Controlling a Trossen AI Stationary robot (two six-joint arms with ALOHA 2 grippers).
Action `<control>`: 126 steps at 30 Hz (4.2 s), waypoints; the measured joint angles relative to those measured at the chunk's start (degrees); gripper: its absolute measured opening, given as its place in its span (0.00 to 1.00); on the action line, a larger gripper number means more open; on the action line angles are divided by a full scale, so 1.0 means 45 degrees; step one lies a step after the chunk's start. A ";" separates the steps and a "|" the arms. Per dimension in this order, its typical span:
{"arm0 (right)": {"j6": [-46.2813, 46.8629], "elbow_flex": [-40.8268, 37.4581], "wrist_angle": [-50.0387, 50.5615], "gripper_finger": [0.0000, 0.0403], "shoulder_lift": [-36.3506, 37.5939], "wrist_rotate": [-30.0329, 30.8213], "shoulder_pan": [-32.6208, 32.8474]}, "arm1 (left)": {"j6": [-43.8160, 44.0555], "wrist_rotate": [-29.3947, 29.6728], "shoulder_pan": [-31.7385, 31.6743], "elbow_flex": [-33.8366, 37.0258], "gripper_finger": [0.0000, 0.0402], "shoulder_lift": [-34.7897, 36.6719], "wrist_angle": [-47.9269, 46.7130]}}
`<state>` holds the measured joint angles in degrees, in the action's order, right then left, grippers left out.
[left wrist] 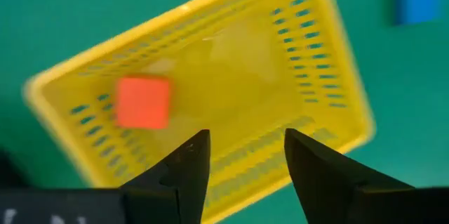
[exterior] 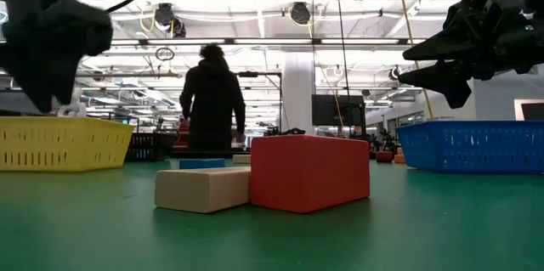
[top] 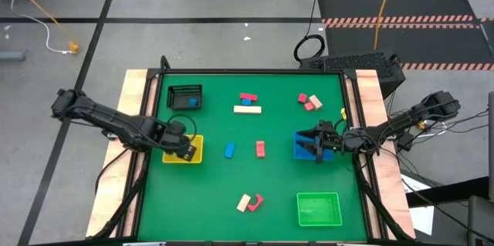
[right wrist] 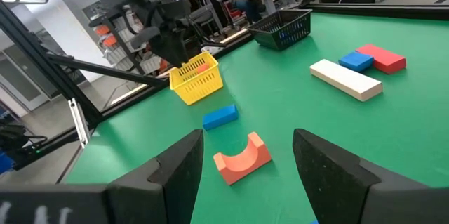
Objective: Sort & place blocks by color
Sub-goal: Put the red half-circle block into the blue basket
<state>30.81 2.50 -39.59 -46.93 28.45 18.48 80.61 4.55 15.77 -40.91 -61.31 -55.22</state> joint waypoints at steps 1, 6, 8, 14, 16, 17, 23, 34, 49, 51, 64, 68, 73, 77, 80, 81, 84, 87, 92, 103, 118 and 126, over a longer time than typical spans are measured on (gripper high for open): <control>0.0000 0.0002 0.0000 0.53 0.0003 0.0003 -0.0003 | 0.0027 0.0002 0.0000 0.0000 0.43 0.0087 0.0393; 0.0000 0.0000 0.0000 0.53 0.0003 0.0000 0.0000 | -0.0504 0.0441 0.0000 0.0000 0.37 0.0515 0.3170; 0.0000 0.0000 -0.0003 0.53 0.0003 0.0000 0.0000 | -0.0910 0.0713 0.0000 0.0000 0.36 0.0635 0.4567; 0.0000 0.0000 0.0000 0.53 0.0003 0.0000 0.0000 | -0.3235 0.1634 0.0002 0.0001 0.34 0.0708 1.0041; 0.0000 0.0005 0.0000 0.53 -0.0002 0.0003 -0.0002 | -0.4523 0.1732 0.0001 0.0005 0.34 0.0708 1.1991; -0.0002 0.0005 0.0000 0.53 -0.0002 0.0005 -0.0002 | -0.5156 0.1742 0.0000 0.0005 0.34 0.0708 1.2904; -0.3557 0.0005 -0.0005 0.53 0.0003 0.1058 -0.0295 | -0.8772 0.1314 0.0145 0.0005 0.34 0.0708 1.6991; -0.3428 0.0000 -0.1990 0.53 -0.0002 0.0996 -0.0525 | -1.1815 0.1319 0.0019 0.0005 0.34 0.0703 1.8310; -0.1134 0.0003 -0.7888 0.53 0.0003 0.3351 -0.1121 | -1.2671 0.1327 -0.1510 0.0005 0.34 0.0703 1.7882; -0.0963 0.0022 -0.7958 0.53 0.0003 0.3378 -0.1274 | -1.2913 0.1326 -0.1700 0.0005 0.34 0.0703 1.7668; -0.2379 0.2778 -0.6215 0.53 0.0003 0.3376 -0.2898 | -1.4826 0.1297 -0.3748 0.0005 0.34 0.0703 1.7866; -0.2754 0.4272 -0.3246 0.53 -0.0002 0.3385 -0.3699 | -1.4780 0.1297 -0.4415 0.0005 0.34 0.0703 1.7984; -0.2571 0.6243 0.2616 0.53 -0.0007 0.3328 -0.4752 | -1.5362 0.1307 -0.5138 0.0005 0.34 0.0703 1.8115; -0.1723 0.7401 0.6687 0.53 -0.0007 0.3160 -0.5619 | -1.4988 0.1319 -0.5632 0.0005 0.34 0.0703 1.8250; -0.1212 0.7635 0.8014 0.53 -0.0007 0.2120 -0.6432 | -1.4746 0.1313 -0.5866 0.0005 0.34 0.0703 1.8237; -0.0976 0.7640 0.8267 0.53 -0.0007 0.1647 -0.6735 | -1.4670 0.1307 -0.5907 0.0005 0.34 0.0703 1.8237; 0.0401 0.7649 0.9187 0.53 -0.0199 0.0351 -0.7719 | -1.4535 0.1297 -0.6035 0.0005 0.34 0.0703 1.8232; 0.2679 0.7645 1.0273 0.53 -0.0722 -0.0821 -0.8759 | -1.4477 0.1296 -0.6141 0.0005 0.34 0.0703 1.8232; 0.6204 0.7650 1.1650 0.53 -0.2340 -0.3447 -1.0044 | -1.4287 0.1299 -0.6326 0.0005 0.34 0.0703 1.8232; 0.7368 0.7650 1.1418 0.53 -0.5321 -0.5625 -1.0803 | -1.3814 0.1297 -0.6397 0.0005 0.34 0.0703 1.8230; 0.5645 0.7645 1.2007 0.57 -0.5937 -0.5028 -1.1913 | -1.3757 0.1297 -0.6397 0.0005 0.34 0.0703 1.7429; 0.6542 0.7645 1.2002 0.71 -0.5937 -0.5029 -1.2495 | -1.3757 0.1297 -0.6397 0.0005 0.34 0.0703 1.7206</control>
<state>60.25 36.91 14.41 -73.65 5.82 -37.75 18.70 10.39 -13.02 -40.88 -58.15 22.21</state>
